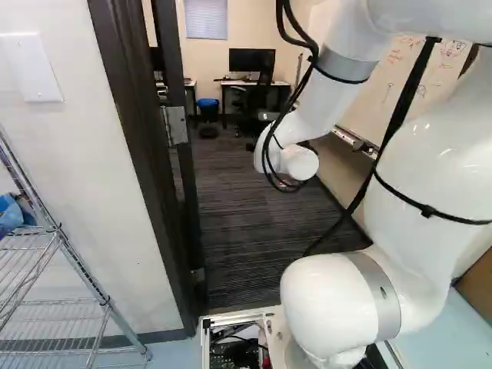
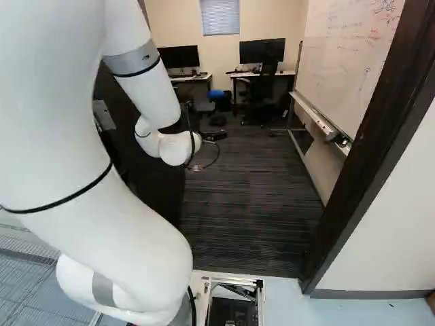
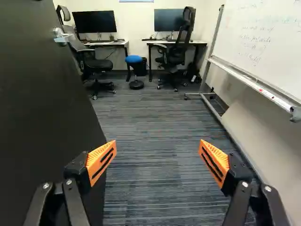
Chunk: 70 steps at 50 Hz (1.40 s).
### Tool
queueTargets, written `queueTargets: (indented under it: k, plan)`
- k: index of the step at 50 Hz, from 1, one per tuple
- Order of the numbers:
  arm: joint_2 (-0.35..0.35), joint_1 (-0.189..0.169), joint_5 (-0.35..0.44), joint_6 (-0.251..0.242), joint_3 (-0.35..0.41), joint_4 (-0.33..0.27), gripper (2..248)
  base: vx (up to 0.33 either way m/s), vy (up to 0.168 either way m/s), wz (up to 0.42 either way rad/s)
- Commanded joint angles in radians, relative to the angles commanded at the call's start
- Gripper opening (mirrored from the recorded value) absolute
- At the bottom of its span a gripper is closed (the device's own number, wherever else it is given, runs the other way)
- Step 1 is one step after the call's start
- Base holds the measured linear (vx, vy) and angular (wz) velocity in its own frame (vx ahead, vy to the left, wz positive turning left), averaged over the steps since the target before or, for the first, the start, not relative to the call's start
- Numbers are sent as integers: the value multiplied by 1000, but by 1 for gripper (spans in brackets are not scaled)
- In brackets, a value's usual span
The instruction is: Open the door and move inside
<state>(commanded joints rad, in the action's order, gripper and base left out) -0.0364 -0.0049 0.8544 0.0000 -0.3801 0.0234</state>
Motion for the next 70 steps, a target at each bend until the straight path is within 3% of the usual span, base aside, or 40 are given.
queueTargets:
  k: [35,70]
  plan:
    - [-178,4,13,0,215,-17,247,0,0,0]
    - [-243,5,18,0,293,-23,247,0,0,0]
